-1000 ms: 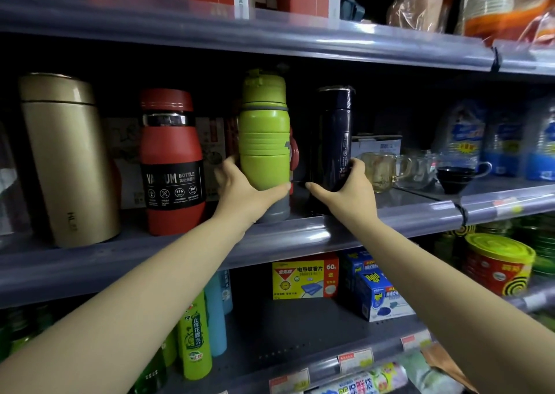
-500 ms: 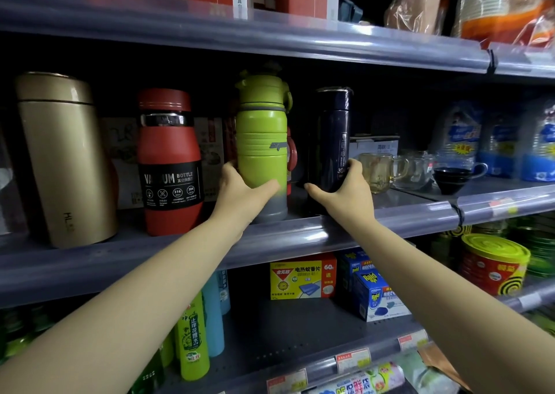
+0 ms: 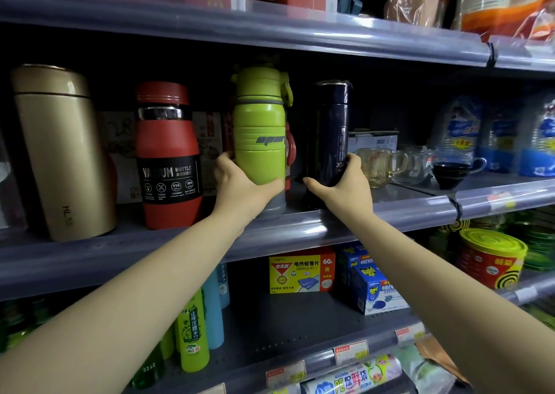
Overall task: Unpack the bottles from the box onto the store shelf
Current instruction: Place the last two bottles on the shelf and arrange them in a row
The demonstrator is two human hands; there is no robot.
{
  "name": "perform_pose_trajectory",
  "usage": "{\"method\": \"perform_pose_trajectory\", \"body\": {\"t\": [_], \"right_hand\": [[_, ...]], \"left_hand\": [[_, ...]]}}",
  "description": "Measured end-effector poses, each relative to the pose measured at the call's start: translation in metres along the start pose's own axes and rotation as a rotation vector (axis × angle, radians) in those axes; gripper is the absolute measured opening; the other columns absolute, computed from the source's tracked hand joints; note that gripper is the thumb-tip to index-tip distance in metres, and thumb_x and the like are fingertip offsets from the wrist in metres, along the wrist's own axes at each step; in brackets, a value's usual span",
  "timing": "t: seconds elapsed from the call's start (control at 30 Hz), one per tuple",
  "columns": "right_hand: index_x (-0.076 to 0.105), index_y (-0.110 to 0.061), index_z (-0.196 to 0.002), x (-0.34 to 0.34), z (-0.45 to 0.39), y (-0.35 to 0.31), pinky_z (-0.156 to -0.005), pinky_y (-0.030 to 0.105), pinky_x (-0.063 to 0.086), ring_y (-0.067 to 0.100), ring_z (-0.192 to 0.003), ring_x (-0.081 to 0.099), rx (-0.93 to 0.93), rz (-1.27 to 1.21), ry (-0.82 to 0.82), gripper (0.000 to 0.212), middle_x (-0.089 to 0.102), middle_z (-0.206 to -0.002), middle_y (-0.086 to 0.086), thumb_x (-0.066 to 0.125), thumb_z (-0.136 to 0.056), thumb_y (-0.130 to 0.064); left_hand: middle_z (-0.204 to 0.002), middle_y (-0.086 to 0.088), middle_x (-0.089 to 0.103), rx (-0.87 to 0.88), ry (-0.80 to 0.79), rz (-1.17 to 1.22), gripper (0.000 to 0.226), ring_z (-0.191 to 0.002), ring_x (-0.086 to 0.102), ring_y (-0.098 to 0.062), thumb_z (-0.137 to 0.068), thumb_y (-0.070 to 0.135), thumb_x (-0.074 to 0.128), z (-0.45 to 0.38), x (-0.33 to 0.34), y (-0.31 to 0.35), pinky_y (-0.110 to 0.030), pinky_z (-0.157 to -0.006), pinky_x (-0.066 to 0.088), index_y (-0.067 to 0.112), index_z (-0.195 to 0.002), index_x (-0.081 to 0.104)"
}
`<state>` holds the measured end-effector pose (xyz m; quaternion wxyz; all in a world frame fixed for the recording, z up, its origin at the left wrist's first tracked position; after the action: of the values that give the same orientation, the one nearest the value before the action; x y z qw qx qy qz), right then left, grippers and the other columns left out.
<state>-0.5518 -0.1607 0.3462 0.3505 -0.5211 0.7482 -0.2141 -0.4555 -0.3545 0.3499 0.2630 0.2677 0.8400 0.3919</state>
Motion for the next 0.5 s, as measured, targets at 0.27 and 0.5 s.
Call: {"method": "perform_pose_trajectory", "body": {"t": [0.27, 0.5], "right_hand": [[0.037, -0.012, -0.129, -0.0002, 0.0006, -0.0008, -0.080, 0.023, 0.043, 0.015, -0.101, 0.055, -0.002, -0.006, -0.004, 0.077, 0.058, -0.123, 0.004, 0.080, -0.072, -0.039], [0.038, -0.010, -0.130, -0.0021, -0.0005, -0.0012, -0.080, 0.023, 0.042, 0.011, -0.099, 0.052, 0.011, -0.032, -0.015, 0.079, 0.059, -0.123, 0.005, 0.081, -0.071, -0.041]], "left_hand": [[-0.141, -0.006, 0.030, -0.038, -0.004, 0.013, 0.107, -0.123, 0.038, -0.019, -0.062, 0.041, 0.085, -0.0004, -0.0011, -0.0035, -0.025, -0.092, 0.032, 0.014, -0.141, 0.018], [-0.139, -0.008, 0.035, 0.040, 0.050, -0.002, 0.099, -0.111, 0.044, -0.016, -0.066, 0.032, 0.083, 0.0027, -0.0041, 0.0012, -0.025, -0.088, 0.035, 0.013, -0.139, 0.019]]}}
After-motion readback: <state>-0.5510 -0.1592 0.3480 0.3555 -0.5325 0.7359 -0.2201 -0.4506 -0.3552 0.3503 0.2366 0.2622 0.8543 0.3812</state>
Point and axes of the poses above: each hand's wrist, its own z-axis away from the middle knuckle, its own x-axis out of the palm, y = z × x, the point moved 8 cm from there along -z, towards the middle knuckle
